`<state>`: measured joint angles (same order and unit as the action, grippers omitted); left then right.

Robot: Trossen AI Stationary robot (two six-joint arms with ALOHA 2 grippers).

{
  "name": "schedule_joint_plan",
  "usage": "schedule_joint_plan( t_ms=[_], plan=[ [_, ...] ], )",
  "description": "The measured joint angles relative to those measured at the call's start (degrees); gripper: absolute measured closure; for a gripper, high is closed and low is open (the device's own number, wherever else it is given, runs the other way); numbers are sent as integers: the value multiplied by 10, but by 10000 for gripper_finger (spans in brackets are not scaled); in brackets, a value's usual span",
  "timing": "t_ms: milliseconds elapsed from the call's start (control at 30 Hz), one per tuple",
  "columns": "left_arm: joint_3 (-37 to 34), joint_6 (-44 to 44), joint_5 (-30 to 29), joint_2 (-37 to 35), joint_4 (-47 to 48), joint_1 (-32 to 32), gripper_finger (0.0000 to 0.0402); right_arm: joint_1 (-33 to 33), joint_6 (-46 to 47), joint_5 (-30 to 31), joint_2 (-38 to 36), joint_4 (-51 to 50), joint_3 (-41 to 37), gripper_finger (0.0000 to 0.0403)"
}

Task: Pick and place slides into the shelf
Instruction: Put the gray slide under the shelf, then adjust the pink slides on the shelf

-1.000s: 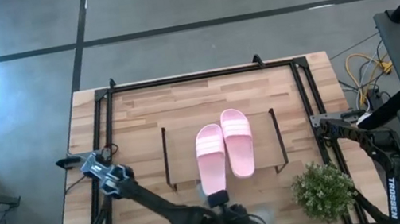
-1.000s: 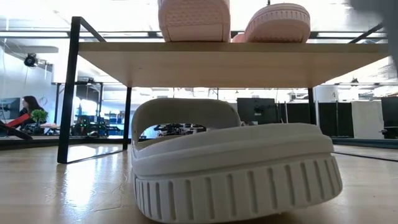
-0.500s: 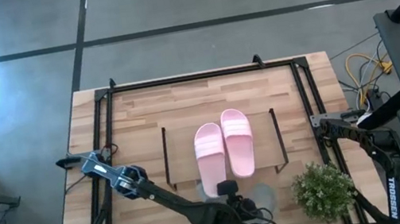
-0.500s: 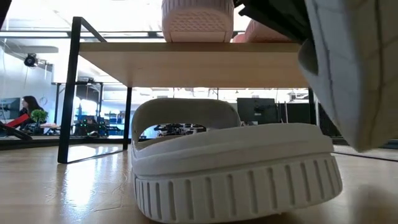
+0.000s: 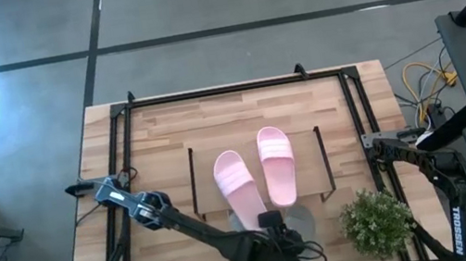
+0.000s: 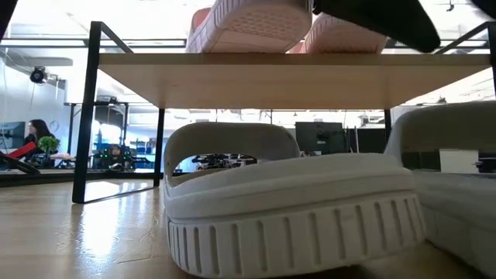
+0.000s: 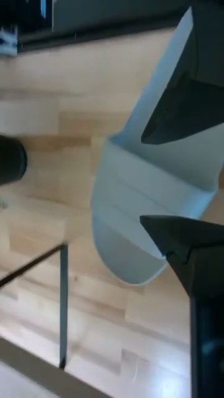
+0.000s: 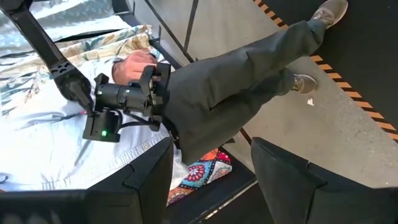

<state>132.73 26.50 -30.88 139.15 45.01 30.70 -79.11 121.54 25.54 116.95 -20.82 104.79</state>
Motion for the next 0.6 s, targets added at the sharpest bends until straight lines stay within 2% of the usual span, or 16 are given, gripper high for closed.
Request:
schedule_joint_plan(
  t_ms=[200,400,600],
  plan=[
    [0,3,64,-31,10,8,197,-1,0,0,0,1,0,195],
    [-1,29,199,-105,-9,29,196,-2,26,0,0,6,0,195],
    [-8,63,207,-175,-68,75,196,-1,-10,0,0,15,0,196]
  ],
)
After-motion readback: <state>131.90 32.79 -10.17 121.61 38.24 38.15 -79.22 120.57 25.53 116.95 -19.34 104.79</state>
